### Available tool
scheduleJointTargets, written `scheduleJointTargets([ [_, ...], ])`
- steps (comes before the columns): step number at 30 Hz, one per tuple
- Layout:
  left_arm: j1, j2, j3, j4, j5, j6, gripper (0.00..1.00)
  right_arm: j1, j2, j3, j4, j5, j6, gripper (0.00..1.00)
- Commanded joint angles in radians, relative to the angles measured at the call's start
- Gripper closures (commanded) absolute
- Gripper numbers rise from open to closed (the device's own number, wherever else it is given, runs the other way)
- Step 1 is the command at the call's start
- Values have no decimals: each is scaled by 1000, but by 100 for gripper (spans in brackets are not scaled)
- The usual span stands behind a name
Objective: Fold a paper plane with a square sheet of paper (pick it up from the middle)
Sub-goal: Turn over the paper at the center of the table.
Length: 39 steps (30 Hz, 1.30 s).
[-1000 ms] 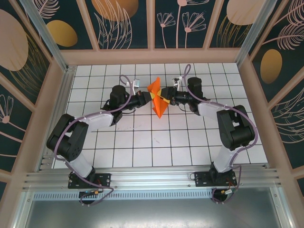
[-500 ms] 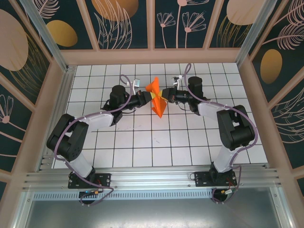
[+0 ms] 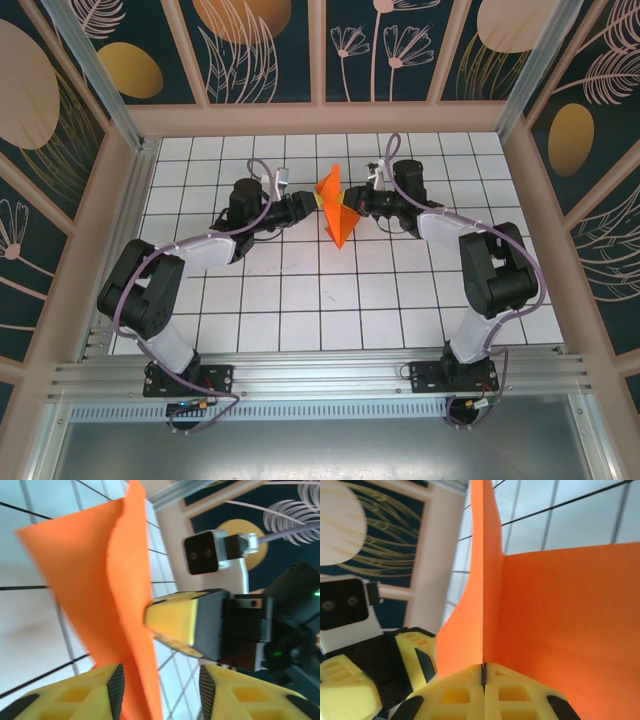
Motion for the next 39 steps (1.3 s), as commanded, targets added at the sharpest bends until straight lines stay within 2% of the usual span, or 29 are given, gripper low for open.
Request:
scheduleJointTargets([
  [1,35,-64,4,-193,-127,110,50,-6,-44,104,-284,250,-196,100],
  [3,47,-85,13,-318,-237,165,46,-4,-39,160,-422,408,-267,100],
  [6,60,-105,31,-479,-428,213,42,18,-31,233,-591,719,-368,100],
  [9,70,-116,43,-567,-549,234,37,60,-3,314,-720,1047,-435,100],
  [14,128,-138,33,-580,-552,216,34,148,120,456,-873,1584,-507,100],
  [18,190,-150,18,-567,-509,193,33,198,254,542,-946,1870,-525,100],
  [21,230,-159,-2,-540,-458,177,33,207,348,585,-995,1962,-514,100],
  [24,253,-170,-16,-528,-436,170,33,243,410,621,-1043,1979,-486,100],
  [29,268,-174,-27,-523,-422,171,32,305,481,646,-1058,1970,-489,100],
  [39,288,-199,-37,-538,-442,165,32,429,582,702,-1101,1873,-436,99],
])
